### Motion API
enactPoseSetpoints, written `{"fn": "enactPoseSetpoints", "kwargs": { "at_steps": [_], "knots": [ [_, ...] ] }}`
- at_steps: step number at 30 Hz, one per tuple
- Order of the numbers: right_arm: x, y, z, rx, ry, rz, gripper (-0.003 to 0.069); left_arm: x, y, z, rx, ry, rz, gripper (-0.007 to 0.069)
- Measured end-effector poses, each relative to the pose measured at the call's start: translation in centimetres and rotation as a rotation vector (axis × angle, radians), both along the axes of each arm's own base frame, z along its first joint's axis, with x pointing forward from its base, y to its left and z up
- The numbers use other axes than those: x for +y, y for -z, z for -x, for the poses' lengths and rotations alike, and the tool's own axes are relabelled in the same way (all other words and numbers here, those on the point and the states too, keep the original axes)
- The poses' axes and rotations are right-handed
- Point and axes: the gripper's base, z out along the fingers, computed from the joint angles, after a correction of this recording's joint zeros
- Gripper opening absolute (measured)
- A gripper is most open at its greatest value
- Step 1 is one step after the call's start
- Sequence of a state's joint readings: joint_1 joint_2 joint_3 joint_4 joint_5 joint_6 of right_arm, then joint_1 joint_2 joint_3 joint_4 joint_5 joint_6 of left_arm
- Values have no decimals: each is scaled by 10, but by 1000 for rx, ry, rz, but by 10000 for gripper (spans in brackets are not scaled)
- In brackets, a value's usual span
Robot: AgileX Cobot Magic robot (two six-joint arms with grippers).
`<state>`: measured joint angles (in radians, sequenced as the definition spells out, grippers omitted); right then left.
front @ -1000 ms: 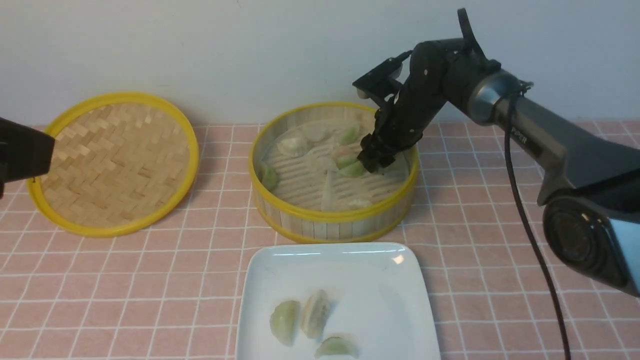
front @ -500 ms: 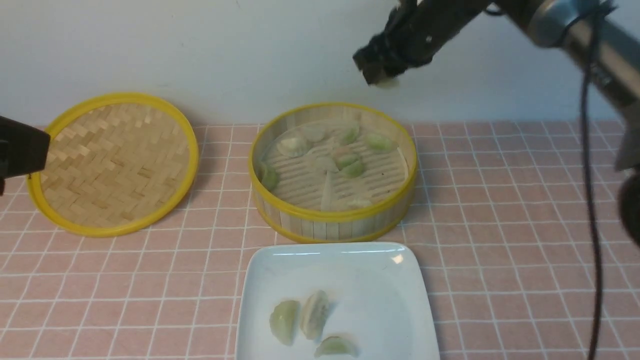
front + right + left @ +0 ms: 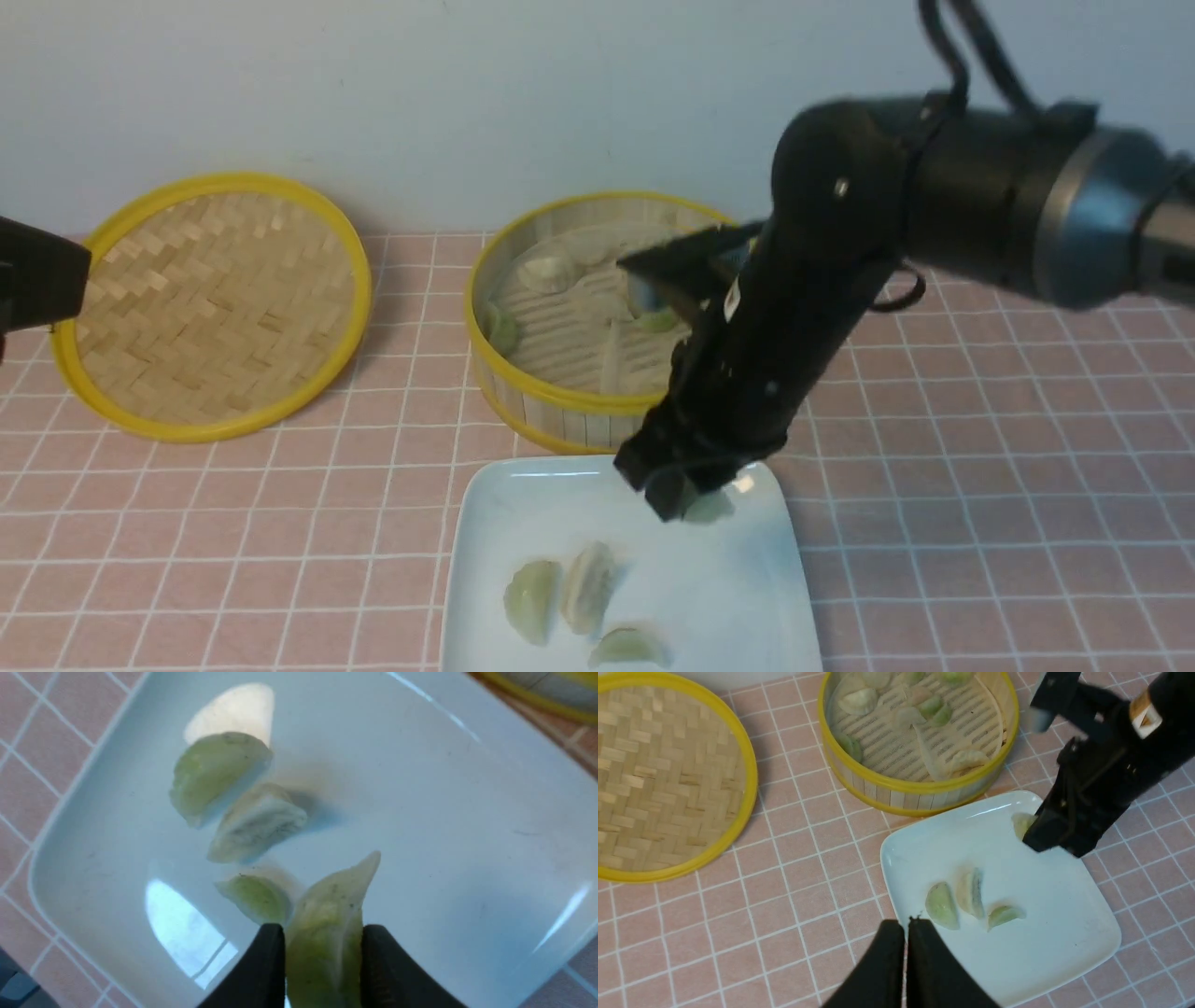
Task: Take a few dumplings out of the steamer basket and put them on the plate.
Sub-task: Use the right arm to put the dumpling into the plate
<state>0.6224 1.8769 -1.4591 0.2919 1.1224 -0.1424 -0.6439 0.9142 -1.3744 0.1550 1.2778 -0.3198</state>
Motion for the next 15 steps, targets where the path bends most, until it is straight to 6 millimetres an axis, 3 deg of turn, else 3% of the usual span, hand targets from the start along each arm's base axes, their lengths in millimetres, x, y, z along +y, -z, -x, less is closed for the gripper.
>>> {"fn": "enactPoseSetpoints", "kwargs": {
  "at_steps": [4,6,12,15],
  "knots": [
    [4,32,-4,36,35,17,213,0,0,0,-1,3,-3,-6],
    [6,43,-7,50,61,16,288,0,0,0,-2,3,-3,-6],
    [8,35,-12,46,103,28,518,0,0,0,-3,3,-5,-6],
    [5,18,-12,29,86,57,547,0,0,0,-3,3,-5,-6]
  ]
}}
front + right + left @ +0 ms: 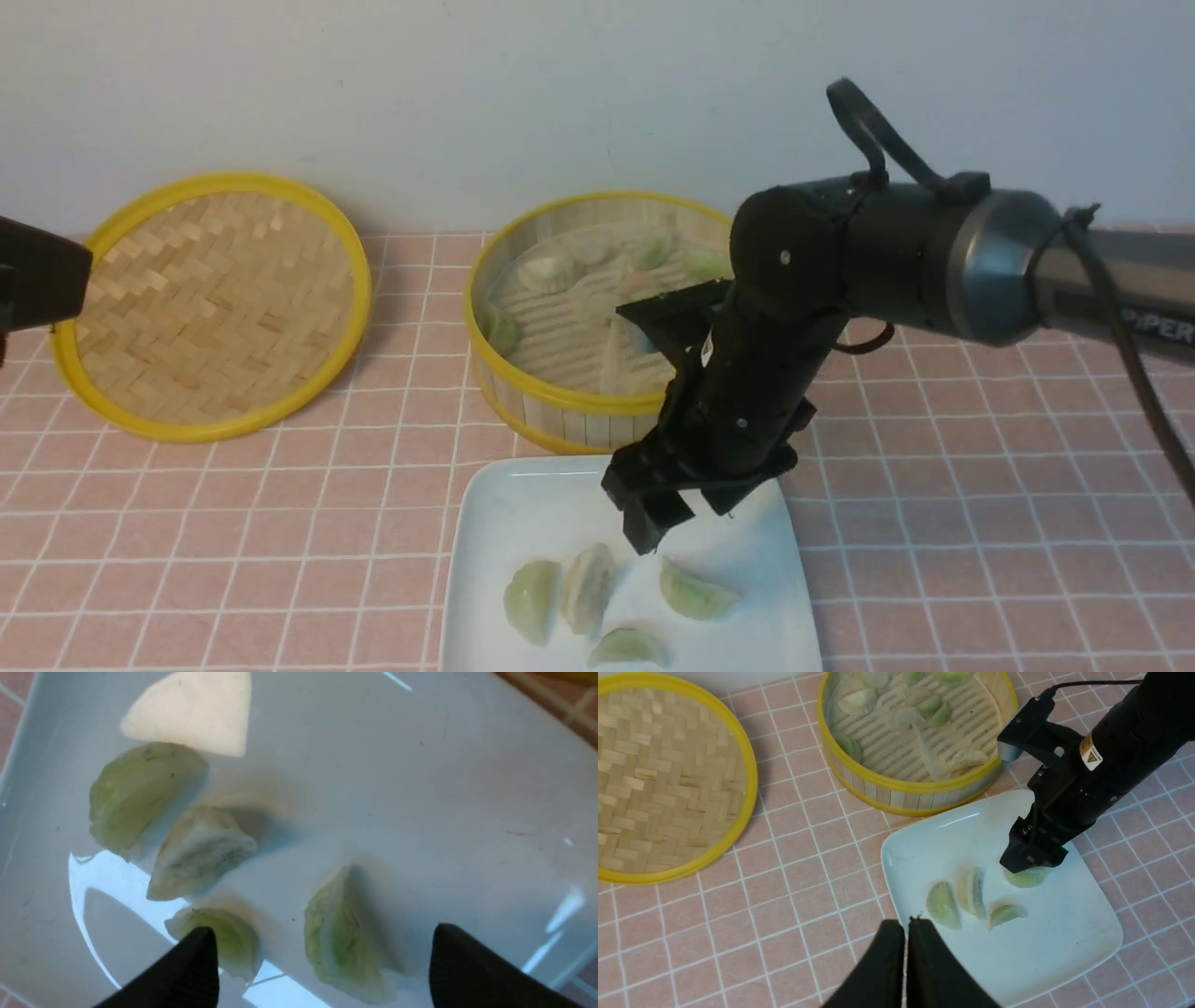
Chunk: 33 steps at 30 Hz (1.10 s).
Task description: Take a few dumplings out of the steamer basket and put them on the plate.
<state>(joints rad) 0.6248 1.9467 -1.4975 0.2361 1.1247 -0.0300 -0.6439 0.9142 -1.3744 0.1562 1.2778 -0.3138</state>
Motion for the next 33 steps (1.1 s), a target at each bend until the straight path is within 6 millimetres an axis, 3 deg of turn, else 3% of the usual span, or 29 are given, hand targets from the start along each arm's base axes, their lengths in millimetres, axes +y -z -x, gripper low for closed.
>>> {"fn": "enactPoseSetpoints", "kwargs": {
  "at_steps": [3,5,6,7,9,12,16,17,20,23,25,26,28,33],
  "knots": [
    [-10,-38,7,-56,-12,18,517,0,0,0,0,0,0,-6],
    [-24,-80,19,-157,2,0,449,0,0,0,0,0,0,-6],
    [-24,-80,19,-159,5,3,442,0,0,0,0,0,0,-6],
    [-33,-104,28,-220,18,-16,397,0,0,0,0,0,0,-6],
    [-55,-154,52,-348,66,-76,305,0,0,0,1,0,0,-6],
    [-87,-201,89,-484,125,-142,180,-1,-1,-1,-20,3,12,-6],
    [-141,-237,156,-671,216,-273,32,-4,-5,-4,-74,13,46,-6],
    [-147,-238,164,-688,220,-286,23,-4,-6,-5,-76,14,49,-6],
    [-193,-231,225,-889,274,-465,-9,-6,-9,-7,-113,21,73,-6],
    [-230,-200,277,-1130,289,-674,-13,-9,-9,-11,-125,24,80,-6],
    [-246,-182,299,-1234,302,-766,-13,-12,-8,-14,-122,25,77,-6],
    [-254,-163,308,-1287,316,-814,-13,-14,-7,-17,-118,26,74,-6],
    [-260,-145,315,-1336,339,-873,-13,-18,-5,-21,-108,26,66,-6],
    [-258,-119,305,-1368,364,-813,-15,-28,3,-34,-73,31,50,-6]
  ]
}}
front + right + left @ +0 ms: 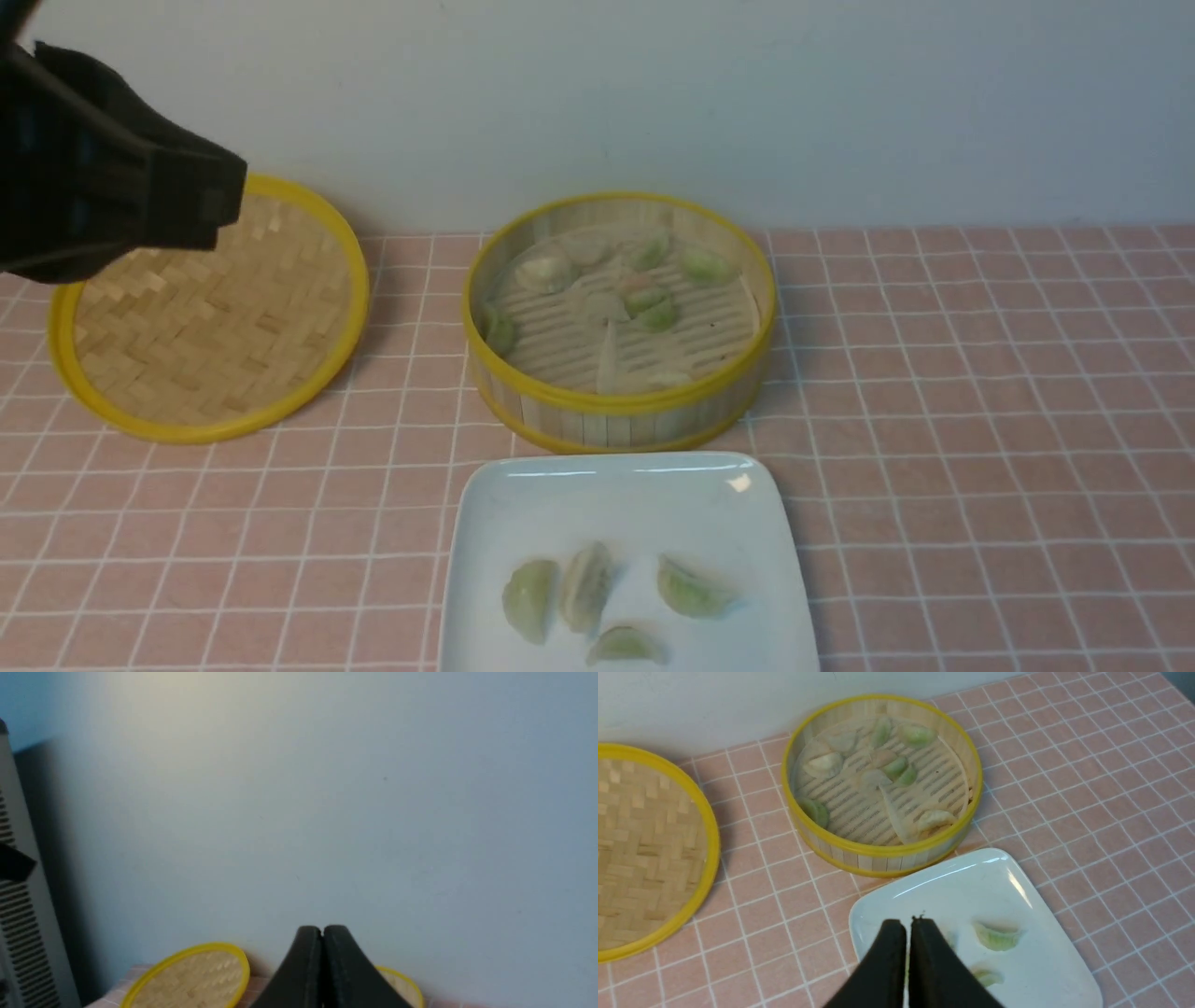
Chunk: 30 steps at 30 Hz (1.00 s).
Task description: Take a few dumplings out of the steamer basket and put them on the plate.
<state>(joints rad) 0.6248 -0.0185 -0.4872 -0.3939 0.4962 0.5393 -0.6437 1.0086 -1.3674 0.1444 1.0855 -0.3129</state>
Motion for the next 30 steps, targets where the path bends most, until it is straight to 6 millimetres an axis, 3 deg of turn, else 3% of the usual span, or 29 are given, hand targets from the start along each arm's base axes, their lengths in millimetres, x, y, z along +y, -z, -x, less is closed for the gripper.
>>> {"fn": "enactPoseSetpoints", "kwargs": {
  "at_steps": [5,11,13,17,24,30],
  "knots": [
    [1,3,-3,-27,23,36,-15,9,4,8,-20,-10,-13,-6],
    [1,5,-4,-29,26,44,-15,49,21,60,-171,-14,69,-6],
    [1,5,-4,-30,27,46,-15,60,35,76,-227,-7,104,-6],
    [1,5,-4,-30,27,46,-15,74,55,95,-317,5,167,-6],
    [1,5,-4,-30,27,46,-15,89,80,115,-366,7,202,-6],
    [1,5,-4,-30,27,46,-15,89,86,116,-357,6,193,-6]
  ]
}}
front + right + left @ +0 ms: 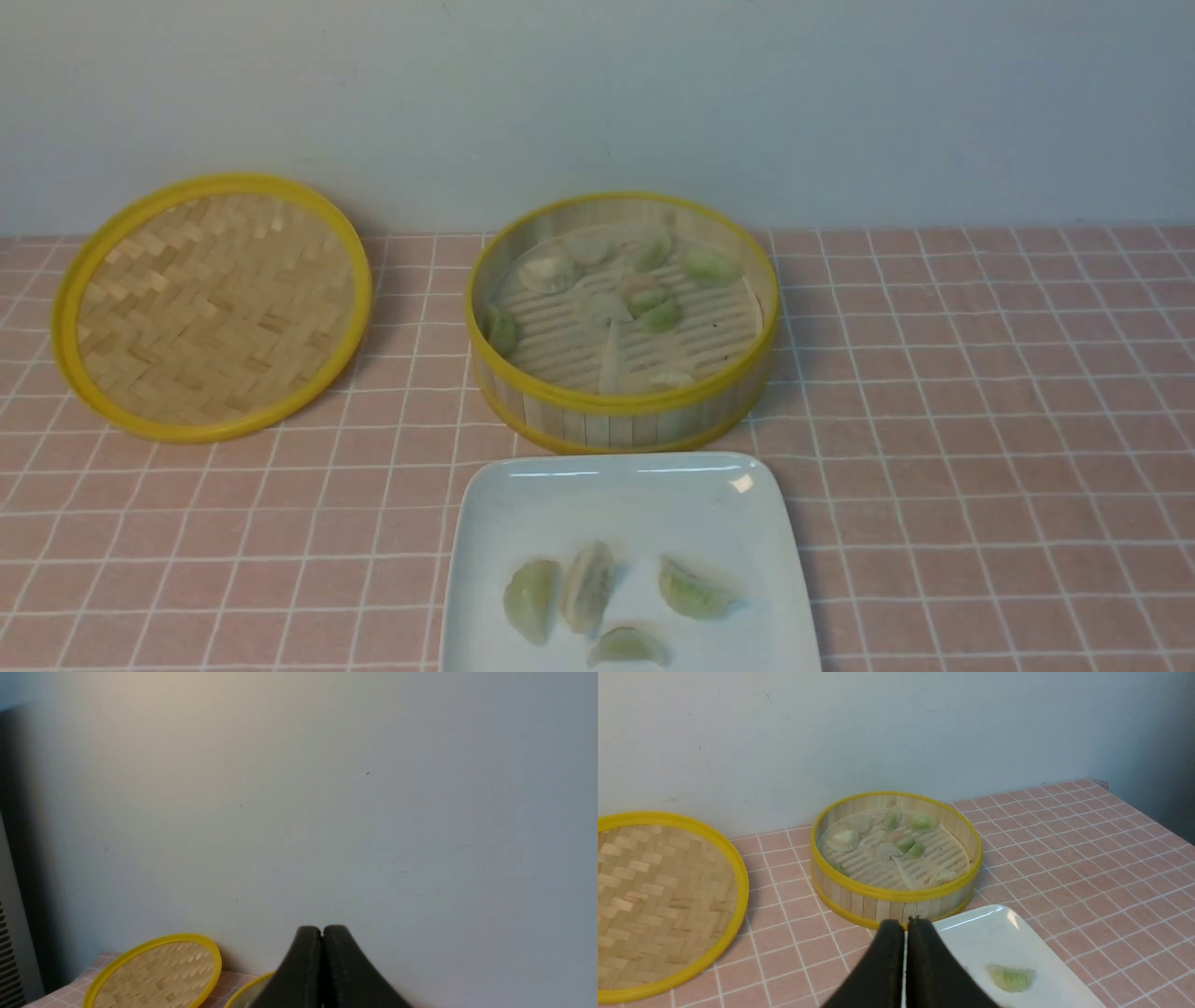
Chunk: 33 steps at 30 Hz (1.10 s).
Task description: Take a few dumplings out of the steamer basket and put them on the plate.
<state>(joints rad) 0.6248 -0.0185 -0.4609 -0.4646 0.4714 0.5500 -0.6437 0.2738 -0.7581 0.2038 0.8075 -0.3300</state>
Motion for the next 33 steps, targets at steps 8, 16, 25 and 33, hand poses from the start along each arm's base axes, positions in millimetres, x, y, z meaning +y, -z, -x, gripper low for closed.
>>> {"fn": "enactPoseSetpoints", "kwargs": {
  "at_steps": [8,16,25,33],
  "knots": [
    [0,0,0,0,0,0,-15,-6,23,-9,-77,-8,-50,-6],
    [0,0,0,-1,1,2,-15,-9,117,-19,-176,-209,-71,-6],
    [0,0,0,-1,1,2,-15,0,194,-26,-35,-383,-163,-6],
    [0,0,0,-1,1,2,-15,-1,200,-24,30,-372,-183,-6]
  ]
}}
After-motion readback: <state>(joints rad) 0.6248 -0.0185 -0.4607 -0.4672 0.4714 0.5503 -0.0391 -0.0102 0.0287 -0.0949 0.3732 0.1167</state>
